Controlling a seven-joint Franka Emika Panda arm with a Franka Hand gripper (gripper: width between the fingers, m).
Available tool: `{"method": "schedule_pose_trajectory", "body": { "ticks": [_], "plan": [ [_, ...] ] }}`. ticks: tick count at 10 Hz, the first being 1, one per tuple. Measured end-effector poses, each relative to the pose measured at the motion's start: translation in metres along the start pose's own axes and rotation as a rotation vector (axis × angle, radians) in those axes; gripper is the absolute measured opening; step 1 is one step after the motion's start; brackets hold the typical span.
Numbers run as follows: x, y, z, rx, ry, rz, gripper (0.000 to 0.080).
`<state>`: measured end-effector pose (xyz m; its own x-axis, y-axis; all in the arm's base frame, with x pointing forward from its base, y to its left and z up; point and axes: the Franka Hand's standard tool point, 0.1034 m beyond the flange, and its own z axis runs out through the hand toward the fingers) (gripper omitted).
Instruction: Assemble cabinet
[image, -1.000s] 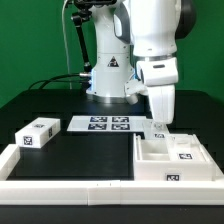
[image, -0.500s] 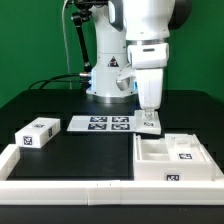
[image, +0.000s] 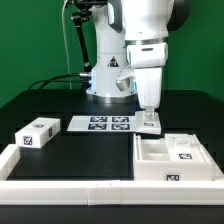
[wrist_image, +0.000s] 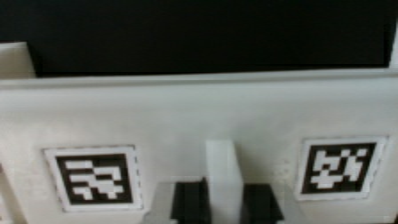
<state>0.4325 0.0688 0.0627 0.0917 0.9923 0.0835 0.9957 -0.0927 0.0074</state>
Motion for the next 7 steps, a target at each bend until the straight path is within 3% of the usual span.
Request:
{"method": "schedule_pose_trajectory", "body": {
  "ticks": [1, 6, 7],
  "plan": [
    [0.0014, 0.0016, -0.0006, -0.020, 0.007, 0.001, 0.0067],
    [0.0026, 0.0026, 0.0006, -0.042, 0.019, 0.007, 0.0067],
    [0.0045, 0.0042, -0.0004, -0.067, 0.028, 0.008, 0.0067]
  ]
}}
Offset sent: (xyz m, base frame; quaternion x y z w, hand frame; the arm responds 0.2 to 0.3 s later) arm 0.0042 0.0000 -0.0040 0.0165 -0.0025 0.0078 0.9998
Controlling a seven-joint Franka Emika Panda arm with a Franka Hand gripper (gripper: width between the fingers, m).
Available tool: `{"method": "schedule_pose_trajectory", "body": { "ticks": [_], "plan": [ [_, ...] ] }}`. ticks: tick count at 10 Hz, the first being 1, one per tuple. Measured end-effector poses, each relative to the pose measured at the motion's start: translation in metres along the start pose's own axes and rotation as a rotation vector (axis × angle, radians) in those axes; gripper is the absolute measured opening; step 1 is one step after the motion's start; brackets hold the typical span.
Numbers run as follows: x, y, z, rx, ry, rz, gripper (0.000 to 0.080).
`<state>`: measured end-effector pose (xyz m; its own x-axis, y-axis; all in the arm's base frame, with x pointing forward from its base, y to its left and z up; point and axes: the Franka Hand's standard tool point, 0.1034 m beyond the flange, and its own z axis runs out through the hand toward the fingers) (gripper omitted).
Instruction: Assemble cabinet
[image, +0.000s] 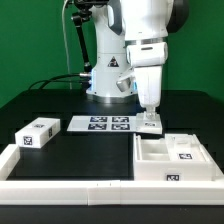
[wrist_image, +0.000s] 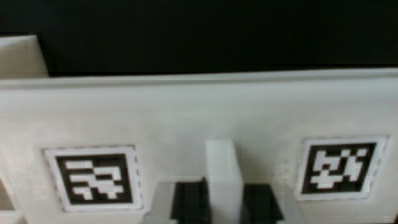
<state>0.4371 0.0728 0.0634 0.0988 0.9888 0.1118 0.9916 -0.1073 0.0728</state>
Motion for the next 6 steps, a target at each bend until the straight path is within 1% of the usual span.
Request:
{"method": "schedule_pose_trajectory", "body": {
  "ticks": [1, 2, 3, 4, 5, 6],
  "plan": [
    [0.000, -0.001, 0.001, -0.008, 0.005, 0.000, 0.0067],
    [-0.001, 0.002, 0.002, -0.003, 0.004, 0.003, 0.0067],
    [0.000, 0.006, 0.001, -0.013, 0.007, 0.006, 0.0067],
    [-0.002, 0.011, 0.000, -0.001, 0.001, 0.011, 0.0067],
    [0.000, 0.015, -0.002, -0.008, 0.003, 0.015, 0.0067],
    [-0.001, 0.014, -0.001, -0.006, 0.002, 0.015, 0.0067]
  ]
}}
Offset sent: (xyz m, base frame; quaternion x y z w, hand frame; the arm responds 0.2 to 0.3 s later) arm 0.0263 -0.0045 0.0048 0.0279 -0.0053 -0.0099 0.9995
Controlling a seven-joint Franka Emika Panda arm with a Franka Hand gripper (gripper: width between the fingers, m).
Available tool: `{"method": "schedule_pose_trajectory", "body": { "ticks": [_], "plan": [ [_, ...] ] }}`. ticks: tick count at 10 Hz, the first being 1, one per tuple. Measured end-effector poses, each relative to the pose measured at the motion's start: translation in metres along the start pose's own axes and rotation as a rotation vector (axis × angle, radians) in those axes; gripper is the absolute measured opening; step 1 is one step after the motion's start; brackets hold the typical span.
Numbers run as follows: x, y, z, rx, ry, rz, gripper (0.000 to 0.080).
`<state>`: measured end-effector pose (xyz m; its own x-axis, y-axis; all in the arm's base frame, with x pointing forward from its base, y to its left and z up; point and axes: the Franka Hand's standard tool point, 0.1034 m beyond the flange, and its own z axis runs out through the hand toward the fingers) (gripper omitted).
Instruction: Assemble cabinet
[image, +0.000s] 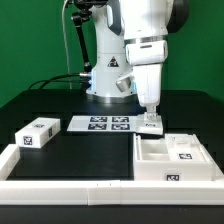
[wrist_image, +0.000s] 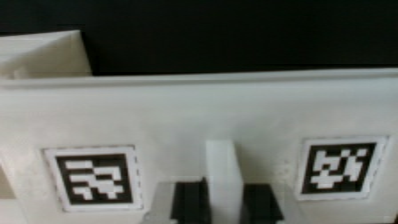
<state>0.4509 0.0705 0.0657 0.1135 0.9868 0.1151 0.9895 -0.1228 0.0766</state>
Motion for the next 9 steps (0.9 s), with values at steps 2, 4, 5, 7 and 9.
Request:
{"method": "schedule_pose_trajectory", "body": {
  "ticks": [2, 4, 5, 7, 9],
  "plan": [
    [0.000, 0.000, 0.000, 0.001, 0.000, 0.001, 0.0067],
    [0.000, -0.002, 0.003, 0.007, 0.002, 0.002, 0.0067],
    [0.001, -0.003, 0.004, 0.009, 0.002, 0.004, 0.0067],
    [0.000, -0.004, 0.007, 0.016, 0.004, 0.005, 0.0067],
    [0.000, -0.007, 0.011, 0.025, 0.006, 0.008, 0.0068]
  ]
}}
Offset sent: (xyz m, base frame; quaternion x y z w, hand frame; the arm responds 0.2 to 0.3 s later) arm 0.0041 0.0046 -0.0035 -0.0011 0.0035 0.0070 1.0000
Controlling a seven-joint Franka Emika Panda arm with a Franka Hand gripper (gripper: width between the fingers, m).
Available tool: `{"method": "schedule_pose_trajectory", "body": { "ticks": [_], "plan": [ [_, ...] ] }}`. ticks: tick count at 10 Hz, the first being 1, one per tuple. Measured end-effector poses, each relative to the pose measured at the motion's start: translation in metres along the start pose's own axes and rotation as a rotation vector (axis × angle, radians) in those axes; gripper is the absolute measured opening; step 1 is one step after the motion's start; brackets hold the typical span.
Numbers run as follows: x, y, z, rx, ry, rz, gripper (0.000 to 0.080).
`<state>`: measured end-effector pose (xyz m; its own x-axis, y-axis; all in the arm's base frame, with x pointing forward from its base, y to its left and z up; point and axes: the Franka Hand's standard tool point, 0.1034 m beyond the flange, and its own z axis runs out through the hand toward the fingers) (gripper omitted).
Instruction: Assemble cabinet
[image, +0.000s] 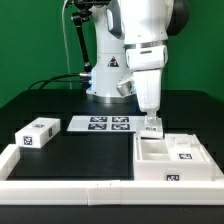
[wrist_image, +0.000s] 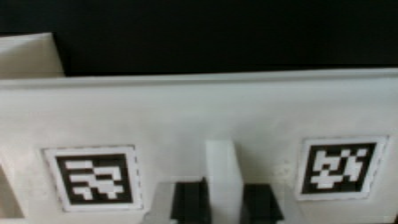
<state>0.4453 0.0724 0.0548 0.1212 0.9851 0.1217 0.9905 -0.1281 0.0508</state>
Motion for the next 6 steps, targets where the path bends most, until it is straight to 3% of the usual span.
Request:
{"method": "schedule_pose_trajectory", "body": {
  "ticks": [6],
  "plan": [
    [0.0015, 0.0080, -0.0009, -0.007, 0.004, 0.002, 0.0068]
  ]
}}
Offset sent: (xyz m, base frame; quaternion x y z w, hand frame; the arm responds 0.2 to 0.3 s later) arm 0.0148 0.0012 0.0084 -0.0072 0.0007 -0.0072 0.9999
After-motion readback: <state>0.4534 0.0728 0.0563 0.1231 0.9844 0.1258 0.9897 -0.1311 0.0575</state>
